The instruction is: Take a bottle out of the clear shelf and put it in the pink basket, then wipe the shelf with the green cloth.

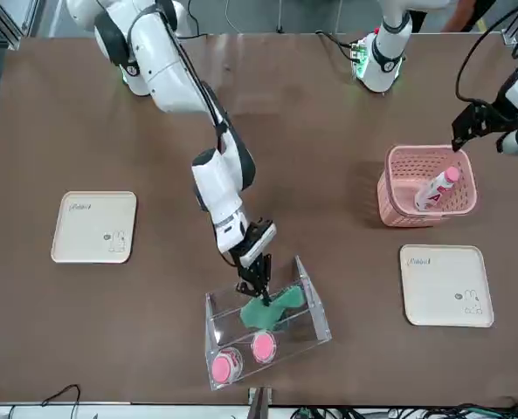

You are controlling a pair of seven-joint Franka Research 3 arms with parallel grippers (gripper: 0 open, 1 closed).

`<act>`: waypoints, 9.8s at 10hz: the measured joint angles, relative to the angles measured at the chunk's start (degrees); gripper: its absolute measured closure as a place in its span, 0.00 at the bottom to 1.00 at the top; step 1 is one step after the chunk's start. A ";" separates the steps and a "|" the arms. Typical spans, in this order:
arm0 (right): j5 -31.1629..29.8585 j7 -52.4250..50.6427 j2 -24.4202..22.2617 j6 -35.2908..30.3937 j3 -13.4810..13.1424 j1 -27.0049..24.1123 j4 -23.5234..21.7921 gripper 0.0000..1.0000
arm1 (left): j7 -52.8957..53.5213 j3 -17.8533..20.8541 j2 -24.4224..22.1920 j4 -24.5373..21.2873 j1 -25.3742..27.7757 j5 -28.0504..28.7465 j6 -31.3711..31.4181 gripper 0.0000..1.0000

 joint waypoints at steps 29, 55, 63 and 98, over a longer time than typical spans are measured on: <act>2.11 2.34 -1.57 -10.76 0.74 -1.75 1.73 0.97 | -0.31 0.26 1.46 0.25 0.02 -0.51 0.36 0.00; -9.20 7.82 -10.41 5.18 2.30 0.01 -21.45 0.98 | -0.29 -0.50 1.82 0.30 -0.38 -0.31 0.90 0.00; -8.91 7.79 -5.92 6.56 1.56 0.11 -18.17 0.98 | -0.31 -0.59 1.82 0.30 -0.87 -0.31 0.90 0.00; -11.55 21.57 -1.90 6.93 1.20 0.29 -12.33 0.98 | -0.19 -0.63 1.83 0.30 -0.89 -0.31 0.90 0.00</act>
